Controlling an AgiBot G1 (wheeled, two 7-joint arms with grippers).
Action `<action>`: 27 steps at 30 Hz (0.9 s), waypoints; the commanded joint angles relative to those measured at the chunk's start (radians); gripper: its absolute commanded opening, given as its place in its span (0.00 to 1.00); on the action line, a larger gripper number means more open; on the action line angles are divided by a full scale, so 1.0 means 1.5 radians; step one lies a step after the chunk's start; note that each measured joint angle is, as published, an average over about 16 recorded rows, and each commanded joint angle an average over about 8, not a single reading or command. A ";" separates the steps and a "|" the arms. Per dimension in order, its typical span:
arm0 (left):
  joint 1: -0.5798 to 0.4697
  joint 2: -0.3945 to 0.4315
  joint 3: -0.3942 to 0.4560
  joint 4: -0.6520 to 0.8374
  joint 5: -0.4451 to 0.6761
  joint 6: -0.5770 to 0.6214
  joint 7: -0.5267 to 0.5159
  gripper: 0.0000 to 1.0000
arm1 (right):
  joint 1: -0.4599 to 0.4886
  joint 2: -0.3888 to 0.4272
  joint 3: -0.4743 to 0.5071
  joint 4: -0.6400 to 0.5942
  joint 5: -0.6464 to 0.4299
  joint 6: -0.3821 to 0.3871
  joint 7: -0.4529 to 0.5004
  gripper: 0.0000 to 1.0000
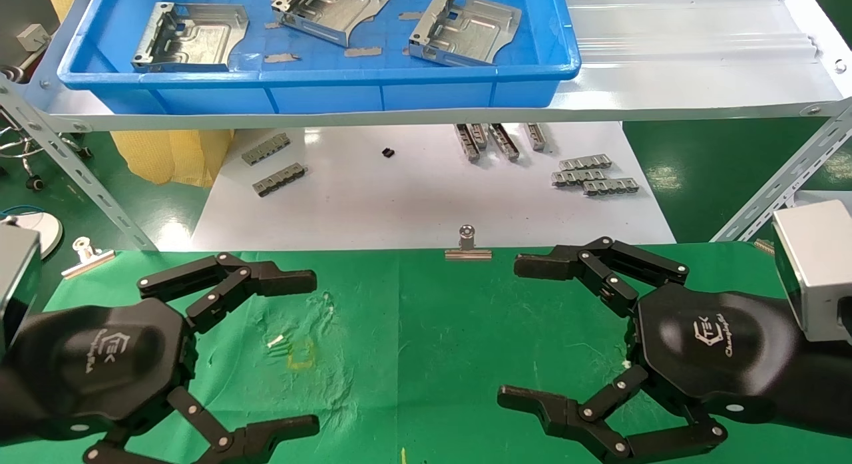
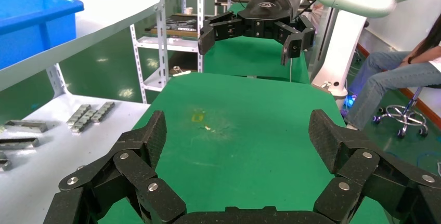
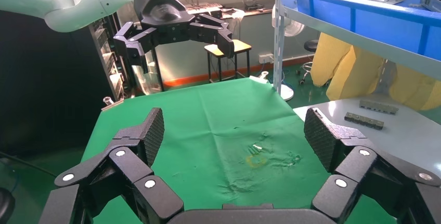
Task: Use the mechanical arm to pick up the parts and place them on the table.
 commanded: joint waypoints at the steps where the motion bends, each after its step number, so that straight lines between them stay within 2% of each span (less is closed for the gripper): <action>1: 0.000 0.000 0.000 0.000 0.000 0.000 0.000 1.00 | 0.000 0.000 0.000 0.000 0.000 0.000 0.000 1.00; 21: 0.000 0.000 0.000 0.000 0.000 0.000 0.000 1.00 | 0.000 0.000 0.000 0.000 0.000 0.000 0.000 1.00; 27: 0.000 0.000 0.000 0.000 0.000 0.000 0.000 1.00 | 0.000 0.000 0.000 0.000 0.000 0.000 0.000 0.25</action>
